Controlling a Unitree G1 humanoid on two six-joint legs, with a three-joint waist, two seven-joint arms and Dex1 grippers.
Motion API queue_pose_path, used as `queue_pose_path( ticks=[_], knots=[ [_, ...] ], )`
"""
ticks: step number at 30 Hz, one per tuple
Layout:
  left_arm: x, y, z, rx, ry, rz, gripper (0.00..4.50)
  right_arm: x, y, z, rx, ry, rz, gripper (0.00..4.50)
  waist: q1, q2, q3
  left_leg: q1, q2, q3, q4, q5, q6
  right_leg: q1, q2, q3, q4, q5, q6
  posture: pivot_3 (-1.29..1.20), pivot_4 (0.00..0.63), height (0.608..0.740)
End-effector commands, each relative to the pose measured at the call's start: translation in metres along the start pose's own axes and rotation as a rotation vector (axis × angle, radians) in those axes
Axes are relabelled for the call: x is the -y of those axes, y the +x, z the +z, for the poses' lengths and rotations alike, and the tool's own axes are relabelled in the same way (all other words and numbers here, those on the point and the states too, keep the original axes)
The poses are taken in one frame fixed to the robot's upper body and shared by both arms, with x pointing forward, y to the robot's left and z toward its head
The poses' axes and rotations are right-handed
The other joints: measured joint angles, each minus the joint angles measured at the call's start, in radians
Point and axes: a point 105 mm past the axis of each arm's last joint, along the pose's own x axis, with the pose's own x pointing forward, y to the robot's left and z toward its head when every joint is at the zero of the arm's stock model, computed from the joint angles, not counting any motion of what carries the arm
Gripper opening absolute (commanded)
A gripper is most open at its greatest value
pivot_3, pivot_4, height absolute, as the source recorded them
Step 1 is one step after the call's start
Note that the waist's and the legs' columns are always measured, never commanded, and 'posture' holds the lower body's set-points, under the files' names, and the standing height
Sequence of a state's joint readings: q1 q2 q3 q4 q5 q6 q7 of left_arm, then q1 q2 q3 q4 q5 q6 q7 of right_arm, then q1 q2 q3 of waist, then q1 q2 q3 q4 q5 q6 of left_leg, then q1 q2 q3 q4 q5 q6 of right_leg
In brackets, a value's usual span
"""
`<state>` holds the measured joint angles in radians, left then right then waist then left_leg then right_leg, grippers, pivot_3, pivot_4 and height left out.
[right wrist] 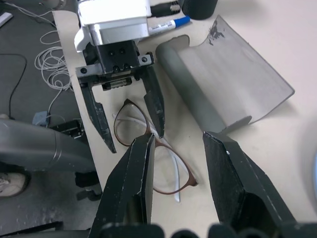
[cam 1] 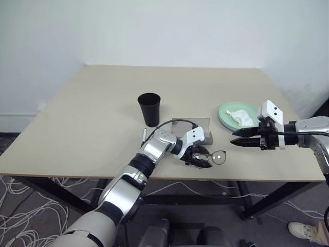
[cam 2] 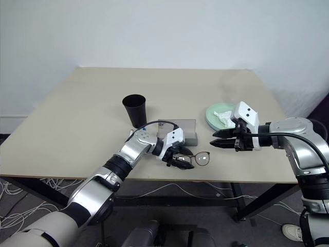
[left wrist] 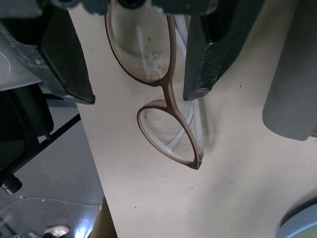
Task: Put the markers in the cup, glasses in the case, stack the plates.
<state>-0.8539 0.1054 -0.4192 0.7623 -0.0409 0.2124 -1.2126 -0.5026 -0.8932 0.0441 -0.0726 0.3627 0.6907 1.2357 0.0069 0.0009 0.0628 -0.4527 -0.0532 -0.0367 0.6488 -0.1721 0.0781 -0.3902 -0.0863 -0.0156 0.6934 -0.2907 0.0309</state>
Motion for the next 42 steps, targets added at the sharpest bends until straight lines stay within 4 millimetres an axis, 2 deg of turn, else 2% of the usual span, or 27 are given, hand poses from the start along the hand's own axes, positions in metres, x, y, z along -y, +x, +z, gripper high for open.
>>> queue_pose_path(
  ticks=[1,11,15,20,21,29,35,38,42],
  knots=[
    [-0.007,-0.002,0.014,0.019,0.049,0.031,2.9,0.0,-0.008,0.014,0.026,-0.051,-0.028,1.66,0.0,0.0,0.0,0.0,0.0,0.0,0.0,0.0,0.0,0.0,0.0,0.0,0.0,0.0,0.0,0.0,0.0,0.696],
    [-0.009,0.01,0.016,0.029,0.034,0.037,2.9,0.0,-0.005,0.012,0.021,-0.048,-0.043,1.66,0.002,0.0,0.0,0.0,-0.001,0.0,0.001,0.0,0.001,0.0,0.0,0.0,0.0,0.0,0.001,0.0,0.0,0.696],
    [-0.009,0.012,0.016,0.029,0.034,0.04,2.0,0.001,-0.004,0.01,0.017,-0.048,-0.048,1.66,0.004,0.0,0.0,0.0,-0.001,0.0,0.001,0.0,0.001,0.0,0.0,0.0,0.0,0.001,0.001,0.0,0.0,0.696],
    [-0.012,0.01,0.014,0.02,0.043,0.053,0.19,0.003,-0.004,0.01,0.014,-0.049,-0.064,1.66,0.006,0.0,0.0,0.0,-0.001,-0.001,0.002,0.0,0.001,0.001,0.0,0.0,0.0,0.001,0.001,0.0,0.0,0.696],
    [-0.013,0.009,0.014,0.018,0.045,0.058,0.01,0.003,-0.003,0.009,0.013,-0.049,-0.065,1.66,0.006,0.0,0.0,0.0,-0.001,-0.001,0.002,0.0,0.001,0.001,0.0,0.0,0.0,0.001,0.002,0.0,0.0,0.696],
    [-0.022,-0.01,0.02,0.037,0.051,0.081,0.01,0.004,0.002,0.009,0.007,-0.055,-0.058,1.66,-0.004,0.0,0.0,0.0,-0.003,-0.001,0.004,0.0,0.002,0.0,0.0,0.0,0.0,0.006,0.009,0.0,0.0,0.696],
    [-0.031,-0.05,0.031,0.059,0.039,0.066,0.01,0.004,0.004,0.012,0.01,-0.065,-0.039,1.66,-0.007,0.0,0.0,0.0,-0.003,-0.002,0.003,0.0,0.002,-0.001,0.001,0.0,0.0,0.007,0.008,0.0,0.0,0.696],
    [-0.044,-0.07,0.036,0.063,0.052,0.135,0.01,0.004,0.005,0.013,0.01,-0.068,-0.035,1.66,-0.002,0.0,0.0,-0.001,-0.004,-0.002,0.003,0.0,0.003,-0.001,0.0,0.0,-0.001,0.007,0.008,0.0,0.0,0.696],
    [-0.059,-0.083,0.046,0.093,0.079,0.228,0.01,0.004,0.008,0.015,0.012,-0.074,-0.027,1.66,-0.002,0.0,0.0,-0.001,-0.007,-0.002,0.004,0.0,0.005,-0.001,-0.001,0.001,-0.001,0.007,0.009,0.0,0.0,0.696]
  ],
)
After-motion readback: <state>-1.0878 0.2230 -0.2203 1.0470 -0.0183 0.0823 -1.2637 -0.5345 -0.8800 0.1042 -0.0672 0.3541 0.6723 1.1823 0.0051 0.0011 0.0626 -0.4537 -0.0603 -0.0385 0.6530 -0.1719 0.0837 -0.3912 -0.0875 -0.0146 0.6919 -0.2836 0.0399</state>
